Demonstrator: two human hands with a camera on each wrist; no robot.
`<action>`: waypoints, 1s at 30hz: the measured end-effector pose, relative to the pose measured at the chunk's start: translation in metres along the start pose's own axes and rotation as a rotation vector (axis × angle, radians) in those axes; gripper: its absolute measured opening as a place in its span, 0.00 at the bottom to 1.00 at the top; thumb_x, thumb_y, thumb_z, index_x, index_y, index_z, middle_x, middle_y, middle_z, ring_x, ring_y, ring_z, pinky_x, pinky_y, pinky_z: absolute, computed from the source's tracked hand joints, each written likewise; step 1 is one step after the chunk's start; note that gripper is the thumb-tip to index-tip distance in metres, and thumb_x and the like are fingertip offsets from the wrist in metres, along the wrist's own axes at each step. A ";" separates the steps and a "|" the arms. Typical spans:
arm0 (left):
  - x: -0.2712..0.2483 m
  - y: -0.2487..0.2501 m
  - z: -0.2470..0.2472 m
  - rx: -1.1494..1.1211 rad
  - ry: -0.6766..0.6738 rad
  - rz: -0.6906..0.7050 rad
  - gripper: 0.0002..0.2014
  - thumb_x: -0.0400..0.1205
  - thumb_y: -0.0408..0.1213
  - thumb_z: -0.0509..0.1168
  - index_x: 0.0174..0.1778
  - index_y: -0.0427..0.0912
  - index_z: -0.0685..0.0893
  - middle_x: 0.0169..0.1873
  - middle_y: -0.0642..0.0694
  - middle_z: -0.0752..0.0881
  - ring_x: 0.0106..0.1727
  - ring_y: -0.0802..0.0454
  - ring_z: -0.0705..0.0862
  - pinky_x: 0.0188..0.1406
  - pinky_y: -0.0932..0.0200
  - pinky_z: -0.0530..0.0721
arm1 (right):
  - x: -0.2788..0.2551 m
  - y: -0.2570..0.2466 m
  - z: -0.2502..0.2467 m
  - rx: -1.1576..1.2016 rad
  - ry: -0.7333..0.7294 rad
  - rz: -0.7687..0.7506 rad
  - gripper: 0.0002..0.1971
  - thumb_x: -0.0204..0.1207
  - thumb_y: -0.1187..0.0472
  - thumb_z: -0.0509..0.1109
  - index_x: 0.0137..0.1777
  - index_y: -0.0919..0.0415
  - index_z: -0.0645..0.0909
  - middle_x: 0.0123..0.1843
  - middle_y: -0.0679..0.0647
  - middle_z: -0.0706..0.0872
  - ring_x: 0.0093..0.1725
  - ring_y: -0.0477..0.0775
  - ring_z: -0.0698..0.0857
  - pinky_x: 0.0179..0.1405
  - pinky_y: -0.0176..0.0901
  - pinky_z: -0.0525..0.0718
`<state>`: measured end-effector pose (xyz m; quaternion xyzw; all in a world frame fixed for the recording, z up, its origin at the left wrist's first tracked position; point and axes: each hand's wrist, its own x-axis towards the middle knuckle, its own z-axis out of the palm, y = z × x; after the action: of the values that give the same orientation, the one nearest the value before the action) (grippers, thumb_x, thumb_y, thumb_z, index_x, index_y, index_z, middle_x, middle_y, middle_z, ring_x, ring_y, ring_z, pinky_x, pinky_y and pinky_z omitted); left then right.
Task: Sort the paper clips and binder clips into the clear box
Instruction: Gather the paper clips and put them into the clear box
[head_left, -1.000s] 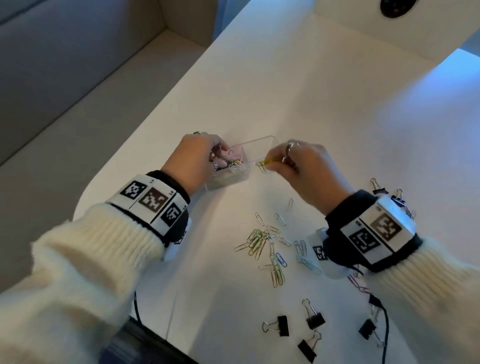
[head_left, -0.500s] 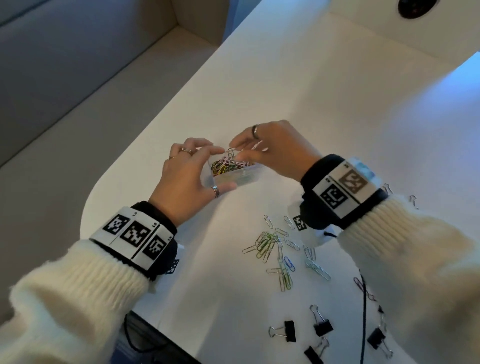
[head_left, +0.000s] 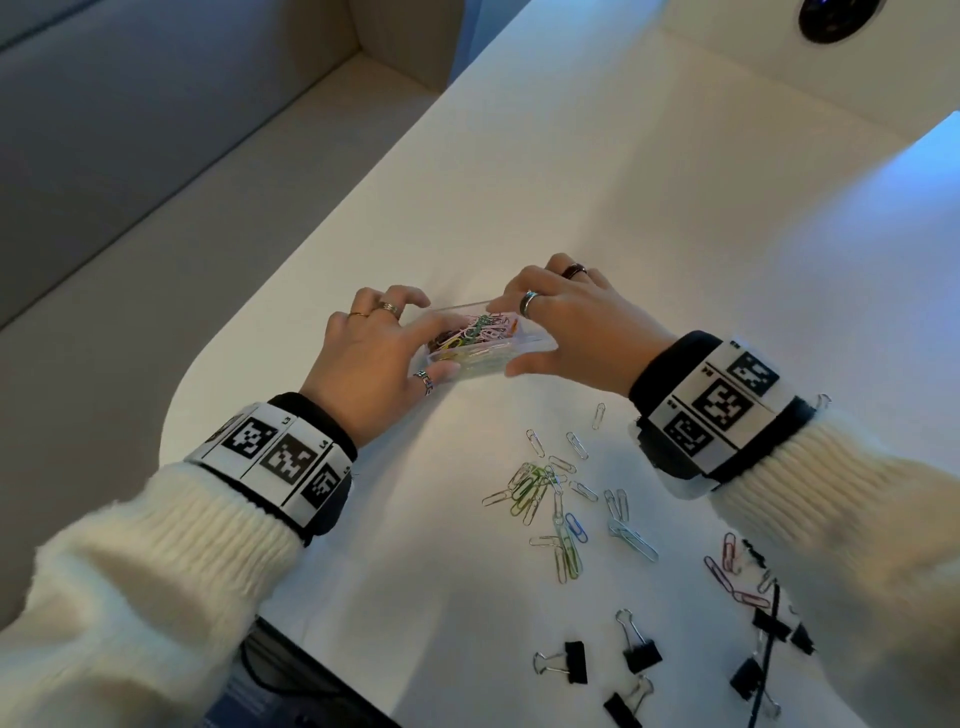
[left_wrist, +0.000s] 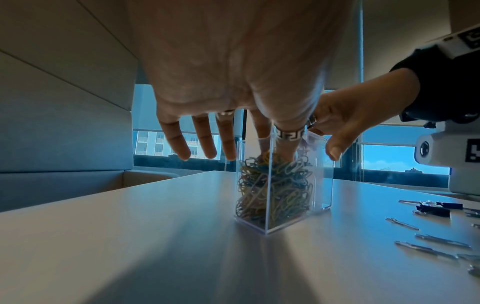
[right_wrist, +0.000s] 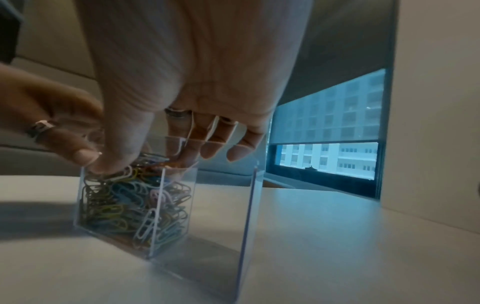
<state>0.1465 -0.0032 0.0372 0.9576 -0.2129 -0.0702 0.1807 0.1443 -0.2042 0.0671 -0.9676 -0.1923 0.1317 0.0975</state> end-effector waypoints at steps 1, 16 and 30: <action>0.001 0.001 0.000 -0.008 -0.019 -0.005 0.20 0.77 0.49 0.66 0.66 0.60 0.77 0.65 0.49 0.75 0.63 0.43 0.70 0.58 0.47 0.68 | -0.001 -0.001 0.001 -0.055 -0.020 -0.007 0.29 0.70 0.44 0.70 0.71 0.50 0.73 0.66 0.47 0.75 0.67 0.54 0.66 0.66 0.51 0.68; 0.002 0.004 0.001 -0.167 -0.010 -0.032 0.16 0.76 0.44 0.69 0.60 0.52 0.80 0.60 0.49 0.78 0.60 0.46 0.76 0.61 0.48 0.68 | 0.004 0.003 -0.005 0.286 0.035 0.034 0.18 0.69 0.57 0.76 0.59 0.52 0.82 0.51 0.50 0.84 0.45 0.47 0.73 0.50 0.34 0.71; -0.002 0.002 0.007 -0.078 0.067 0.068 0.17 0.75 0.45 0.68 0.61 0.54 0.81 0.61 0.45 0.78 0.57 0.40 0.76 0.53 0.44 0.74 | 0.002 0.002 0.002 0.367 0.197 0.070 0.14 0.78 0.68 0.61 0.57 0.59 0.84 0.47 0.52 0.90 0.42 0.49 0.84 0.42 0.21 0.72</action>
<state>0.1424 -0.0063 0.0321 0.9439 -0.2363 -0.0401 0.2271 0.1460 -0.2048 0.0649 -0.9479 -0.1211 0.0725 0.2857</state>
